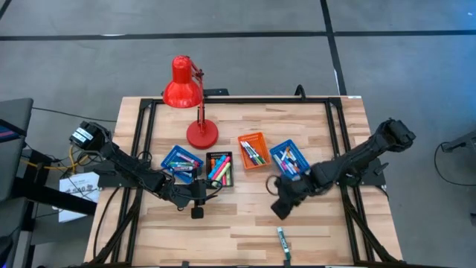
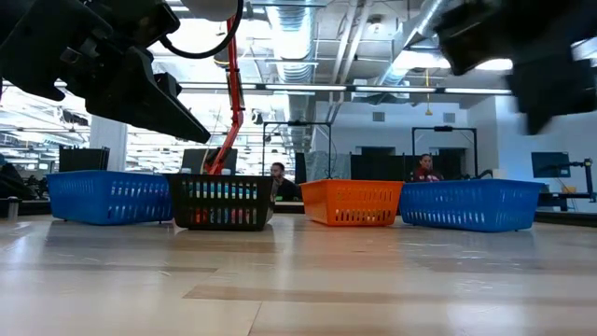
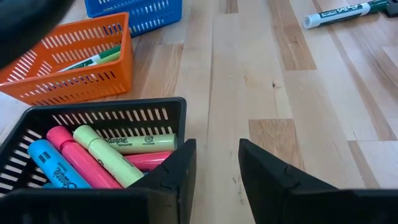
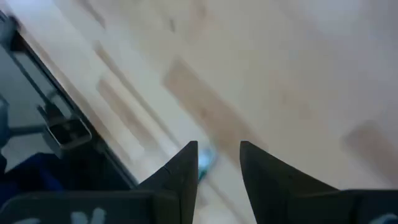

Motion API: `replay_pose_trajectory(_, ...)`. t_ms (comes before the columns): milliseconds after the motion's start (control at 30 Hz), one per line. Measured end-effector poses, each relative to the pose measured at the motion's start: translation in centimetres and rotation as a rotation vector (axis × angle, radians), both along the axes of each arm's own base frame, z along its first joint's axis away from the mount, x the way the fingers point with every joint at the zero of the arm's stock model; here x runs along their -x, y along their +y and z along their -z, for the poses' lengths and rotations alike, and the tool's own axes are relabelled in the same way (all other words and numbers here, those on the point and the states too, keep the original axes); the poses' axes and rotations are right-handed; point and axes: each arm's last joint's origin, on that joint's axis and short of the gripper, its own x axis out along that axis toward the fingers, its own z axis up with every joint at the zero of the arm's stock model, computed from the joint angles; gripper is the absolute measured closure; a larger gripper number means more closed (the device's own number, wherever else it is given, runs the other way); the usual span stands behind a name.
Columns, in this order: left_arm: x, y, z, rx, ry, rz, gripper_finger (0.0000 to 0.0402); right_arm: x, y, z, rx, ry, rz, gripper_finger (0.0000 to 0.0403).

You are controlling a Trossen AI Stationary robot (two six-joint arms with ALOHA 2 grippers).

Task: Pick & Place Markers
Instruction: Put the large green marker pen into the left blue basket

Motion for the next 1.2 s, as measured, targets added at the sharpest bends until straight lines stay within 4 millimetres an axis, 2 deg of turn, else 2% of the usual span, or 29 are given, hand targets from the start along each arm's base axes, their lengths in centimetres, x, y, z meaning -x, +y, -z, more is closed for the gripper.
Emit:
replay_pose_trajectory(133,0.0,0.0,0.0,0.0,0.0,0.0,0.0284,1.7,2.3,0.7,-0.02,0.113,0.037,0.0294)
replay_pose_trajectory(267,0.0,0.0,0.0,0.001,-0.001,0.001,0.0284,2.3,4.2,1.7,-0.039,0.173,0.075,0.0294)
replay_pose_trajectory(600,0.0,0.0,0.0,0.061,-0.005,-0.034,0.0284,0.2,6.1,5.6,-0.155,0.28,0.067,0.0294)
replay_pose_trajectory(833,-0.1,0.3,0.0,0.062,-0.007,-0.044,0.0284,-2.2,8.1,5.7,-0.173,0.256,0.049,0.0294)
replay_pose_trajectory(1067,-0.1,0.3,0.0,0.06,-0.008,-0.044,0.0284,-3.5,9.2,7.5,-0.129,0.358,0.027,0.0295)
replay_pose_trajectory(1200,-0.1,0.3,0.0,0.06,-0.008,-0.045,0.0284,-4.2,9.6,8.1,-0.107,0.346,-0.03,0.0294)
